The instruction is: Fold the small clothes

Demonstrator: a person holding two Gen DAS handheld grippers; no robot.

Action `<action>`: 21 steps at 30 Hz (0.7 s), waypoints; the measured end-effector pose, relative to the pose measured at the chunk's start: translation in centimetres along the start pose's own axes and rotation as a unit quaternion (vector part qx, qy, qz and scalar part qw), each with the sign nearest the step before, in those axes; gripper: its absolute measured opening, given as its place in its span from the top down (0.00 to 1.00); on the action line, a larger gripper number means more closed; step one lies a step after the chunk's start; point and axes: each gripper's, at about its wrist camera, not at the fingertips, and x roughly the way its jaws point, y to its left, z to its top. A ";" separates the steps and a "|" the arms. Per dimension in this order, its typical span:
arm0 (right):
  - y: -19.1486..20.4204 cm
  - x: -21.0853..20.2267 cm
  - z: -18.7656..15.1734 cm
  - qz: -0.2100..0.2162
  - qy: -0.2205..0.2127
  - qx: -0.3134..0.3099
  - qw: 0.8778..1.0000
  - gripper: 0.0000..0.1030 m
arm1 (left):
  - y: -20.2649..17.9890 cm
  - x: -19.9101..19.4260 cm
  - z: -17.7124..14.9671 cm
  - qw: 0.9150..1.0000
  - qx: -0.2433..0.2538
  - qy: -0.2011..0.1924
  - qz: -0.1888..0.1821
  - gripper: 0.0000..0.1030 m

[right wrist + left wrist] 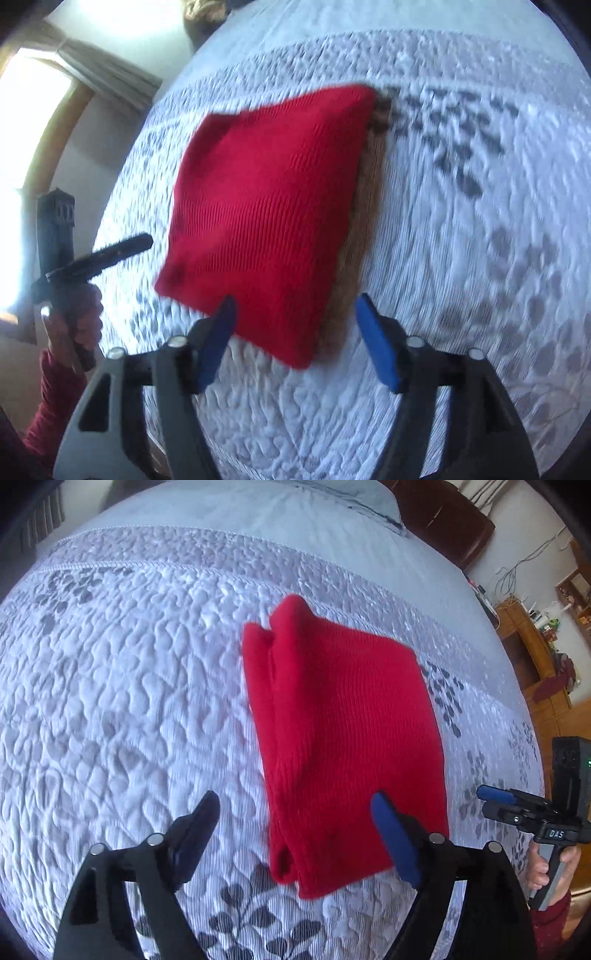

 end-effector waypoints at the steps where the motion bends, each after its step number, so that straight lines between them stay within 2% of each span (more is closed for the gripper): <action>1: -0.4 0.0 1.1 0.005 -0.006 0.013 1.000 0.24 | 0.4 0.6 1.1 1.000 -0.006 0.005 0.002 0.18; 3: -1.4 0.8 3.2 0.020 -0.005 0.039 0.999 0.23 | 1.1 2.3 2.9 1.000 -0.025 0.016 0.011 0.18; 6: -3.0 2.6 5.5 0.048 0.011 0.066 0.997 0.23 | 1.1 4.3 4.4 0.999 -0.037 0.031 -0.012 0.19; 14: -3.9 6.0 6.7 0.047 0.033 0.062 0.996 0.23 | 0.8 8.0 5.3 0.998 -0.026 0.047 -0.016 0.18; 19: -4.7 7.8 7.0 0.064 0.033 0.067 0.995 0.29 | 0.6 8.6 6.0 0.997 -0.045 0.052 -0.048 0.18; 20: -5.0 8.1 7.1 0.076 0.030 0.077 0.994 0.31 | 0.5 8.7 6.1 0.996 -0.045 0.053 -0.056 0.23; 21: -5.4 8.5 7.0 0.086 0.026 0.089 0.992 0.34 | 0.3 8.9 6.0 0.995 -0.047 0.058 -0.064 0.34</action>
